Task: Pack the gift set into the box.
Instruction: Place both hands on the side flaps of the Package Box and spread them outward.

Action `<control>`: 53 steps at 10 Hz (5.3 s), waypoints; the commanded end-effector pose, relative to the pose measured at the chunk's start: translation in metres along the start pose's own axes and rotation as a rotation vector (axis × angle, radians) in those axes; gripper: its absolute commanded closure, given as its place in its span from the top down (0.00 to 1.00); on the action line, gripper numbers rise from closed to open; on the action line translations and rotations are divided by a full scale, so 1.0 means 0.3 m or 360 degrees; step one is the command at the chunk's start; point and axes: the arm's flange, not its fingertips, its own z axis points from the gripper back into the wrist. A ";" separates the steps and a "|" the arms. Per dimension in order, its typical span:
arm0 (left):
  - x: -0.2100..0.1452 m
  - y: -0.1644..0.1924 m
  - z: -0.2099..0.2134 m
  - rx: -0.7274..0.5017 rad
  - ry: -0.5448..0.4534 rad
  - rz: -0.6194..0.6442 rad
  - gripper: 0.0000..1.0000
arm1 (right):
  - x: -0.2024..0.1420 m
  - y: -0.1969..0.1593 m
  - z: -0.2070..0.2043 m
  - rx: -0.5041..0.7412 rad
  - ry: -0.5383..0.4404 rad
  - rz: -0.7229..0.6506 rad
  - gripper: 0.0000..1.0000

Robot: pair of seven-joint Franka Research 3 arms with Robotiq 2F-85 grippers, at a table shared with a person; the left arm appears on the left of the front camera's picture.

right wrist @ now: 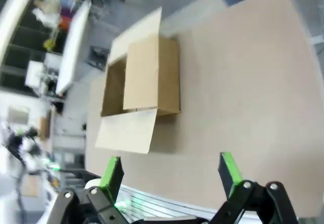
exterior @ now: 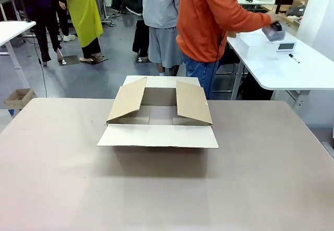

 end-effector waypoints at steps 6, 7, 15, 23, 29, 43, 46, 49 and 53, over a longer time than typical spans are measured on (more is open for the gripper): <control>0.271 -0.260 -0.733 0.0138 0.1053 -0.0702 1.00 | -0.347 0.436 -0.731 -0.0451 0.0022 0.0753 1.00; 0.303 -0.265 -0.766 0.0043 0.0810 -0.0525 1.00 | -0.310 0.581 -0.698 -0.0255 0.0288 0.0790 1.00; 0.303 -0.265 -0.766 0.0043 0.0810 -0.0525 1.00 | -0.310 0.581 -0.698 -0.0255 0.0288 0.0790 1.00; 0.123 -0.340 -1.161 0.0079 0.0650 -0.0459 1.00 | -0.285 0.528 -0.880 -0.0230 0.0021 0.0846 1.00; -0.044 -0.317 -1.272 0.0249 0.0683 -0.0445 1.00 | -0.263 0.502 -0.922 -0.0305 -0.0103 0.0775 1.00; -0.064 -0.403 -1.753 0.1087 0.0902 -0.0399 1.00 | -0.108 0.534 -1.136 -0.0031 -0.0005 0.0737 1.00; -0.086 -0.370 -1.803 0.1381 0.0919 -0.0304 1.00 | -0.108 0.534 -1.136 -0.0031 -0.0005 0.0737 1.00; -0.132 -0.318 -1.795 0.1580 0.0832 -0.0321 1.00 | -0.108 0.534 -1.136 -0.0031 -0.0005 0.0737 1.00; -0.112 -0.291 -1.751 0.1646 0.0797 -0.0302 1.00 | -0.108 0.534 -1.136 -0.0031 -0.0005 0.0737 1.00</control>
